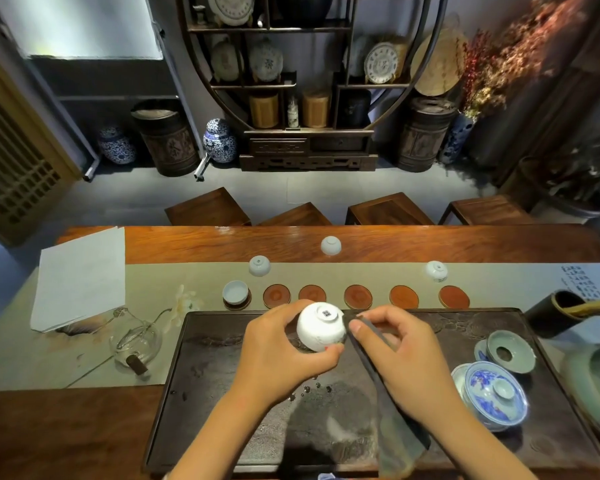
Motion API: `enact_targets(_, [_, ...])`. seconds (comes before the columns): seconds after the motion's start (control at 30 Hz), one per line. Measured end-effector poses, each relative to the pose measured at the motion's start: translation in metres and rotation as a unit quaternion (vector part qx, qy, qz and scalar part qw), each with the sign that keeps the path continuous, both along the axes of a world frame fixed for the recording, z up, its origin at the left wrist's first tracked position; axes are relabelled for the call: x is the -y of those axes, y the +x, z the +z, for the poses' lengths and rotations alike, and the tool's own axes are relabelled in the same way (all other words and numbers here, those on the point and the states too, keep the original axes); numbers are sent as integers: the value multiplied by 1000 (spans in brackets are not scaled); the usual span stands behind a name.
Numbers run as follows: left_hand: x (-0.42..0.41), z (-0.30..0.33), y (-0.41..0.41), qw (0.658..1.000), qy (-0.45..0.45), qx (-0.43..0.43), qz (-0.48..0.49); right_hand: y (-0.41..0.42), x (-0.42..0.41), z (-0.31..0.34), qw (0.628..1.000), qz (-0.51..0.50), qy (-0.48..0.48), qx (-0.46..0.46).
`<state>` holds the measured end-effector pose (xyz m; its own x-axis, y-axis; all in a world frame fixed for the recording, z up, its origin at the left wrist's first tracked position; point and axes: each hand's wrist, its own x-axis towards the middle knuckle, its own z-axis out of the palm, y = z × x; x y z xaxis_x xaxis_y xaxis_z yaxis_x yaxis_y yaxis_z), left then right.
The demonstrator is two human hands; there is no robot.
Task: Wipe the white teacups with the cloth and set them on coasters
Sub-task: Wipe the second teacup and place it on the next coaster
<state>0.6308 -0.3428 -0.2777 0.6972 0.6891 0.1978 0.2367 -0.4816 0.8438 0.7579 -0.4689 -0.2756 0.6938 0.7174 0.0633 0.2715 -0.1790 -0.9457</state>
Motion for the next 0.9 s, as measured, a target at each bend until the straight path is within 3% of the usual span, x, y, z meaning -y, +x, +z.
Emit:
enact_targets(0.13, [7, -3, -2, 998, -12, -12, -54, 6, -9, 1, 999, -41, -16, 5])
enact_targets(0.37, [0, -3, -2, 1000, 6, -3, -9, 1, -8, 7, 1000, 15, 3, 8])
enact_targets(0.53, [-2, -1, -9, 995, 21, -6, -99, 13, -16, 10, 1000, 19, -8, -10])
enact_targets(0.7, [-5, 4, -9, 986, 58, -17, -152, 25, -19, 24, 993, 107, -33, 31])
enact_targets(0.9, [-1, -7, -10, 997, 29, -17, -73, 23, -15, 23, 991, 121, -43, 43])
